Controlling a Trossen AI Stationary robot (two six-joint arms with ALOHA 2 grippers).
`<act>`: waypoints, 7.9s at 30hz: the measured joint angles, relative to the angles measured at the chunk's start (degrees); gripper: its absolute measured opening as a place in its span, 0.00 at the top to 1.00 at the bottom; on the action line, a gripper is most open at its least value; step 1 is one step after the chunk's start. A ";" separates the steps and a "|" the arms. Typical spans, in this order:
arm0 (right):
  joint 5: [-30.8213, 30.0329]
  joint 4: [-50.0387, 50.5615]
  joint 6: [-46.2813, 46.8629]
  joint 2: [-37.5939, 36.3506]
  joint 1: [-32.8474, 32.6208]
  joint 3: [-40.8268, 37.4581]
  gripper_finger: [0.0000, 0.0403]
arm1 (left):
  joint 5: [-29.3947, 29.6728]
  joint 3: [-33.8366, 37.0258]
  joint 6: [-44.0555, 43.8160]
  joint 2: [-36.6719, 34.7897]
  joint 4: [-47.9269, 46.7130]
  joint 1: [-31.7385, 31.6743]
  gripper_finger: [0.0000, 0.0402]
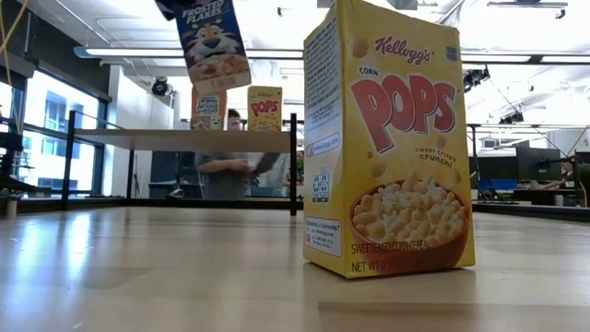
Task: Stack cereal on shelf
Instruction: Put the right blue cereal box on the shelf
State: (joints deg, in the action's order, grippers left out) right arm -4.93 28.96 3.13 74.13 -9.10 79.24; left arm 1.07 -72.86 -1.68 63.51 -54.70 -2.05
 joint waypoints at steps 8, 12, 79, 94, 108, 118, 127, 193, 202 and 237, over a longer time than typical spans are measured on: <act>-3.82 -6.58 1.26 -10.52 0.02 -15.75 0.38 | 2.67 0.00 0.03 -6.14 -4.06 -4.39 0.62; -3.38 -11.09 2.76 -16.48 -0.06 -24.09 0.38 | 2.89 0.00 1.93 -8.68 -5.65 -7.24 0.62; -3.60 -34.05 8.83 -66.62 -0.04 -78.68 0.38 | 7.12 0.00 35.43 -13.30 -12.98 -46.48 0.62; -3.54 -33.91 8.83 -66.62 -0.04 -78.72 0.38 | 7.05 -0.02 43.96 -7.89 -9.39 -48.08 0.62; -3.50 -33.91 8.83 -66.62 -0.04 -78.72 0.38 | 7.07 -0.02 46.46 -3.73 -8.65 -49.12 0.62; -3.50 -33.91 8.83 -66.62 -0.04 -78.74 0.38 | 5.16 -0.02 47.35 -3.50 -8.64 -53.37 0.62; -3.50 -33.91 8.83 -66.60 -0.04 -78.74 0.38 | 3.48 -0.02 48.40 -3.50 -8.40 -55.81 0.62; -3.50 -33.91 8.82 -66.60 -0.02 -78.77 0.38 | -0.38 -0.02 46.81 -1.16 -6.99 -58.41 0.49; -3.51 -33.91 8.81 -66.60 -0.04 -78.77 0.38 | 0.25 -0.02 45.82 -1.58 -4.90 -58.40 0.49; -3.51 -33.92 8.81 -66.61 -0.03 -78.77 0.38 | 3.22 -4.32 19.85 -4.80 -15.47 -47.03 0.49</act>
State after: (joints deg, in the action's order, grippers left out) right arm -8.44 -4.96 11.94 7.52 -9.14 0.47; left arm 4.30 -77.18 18.17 58.71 -70.17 -49.08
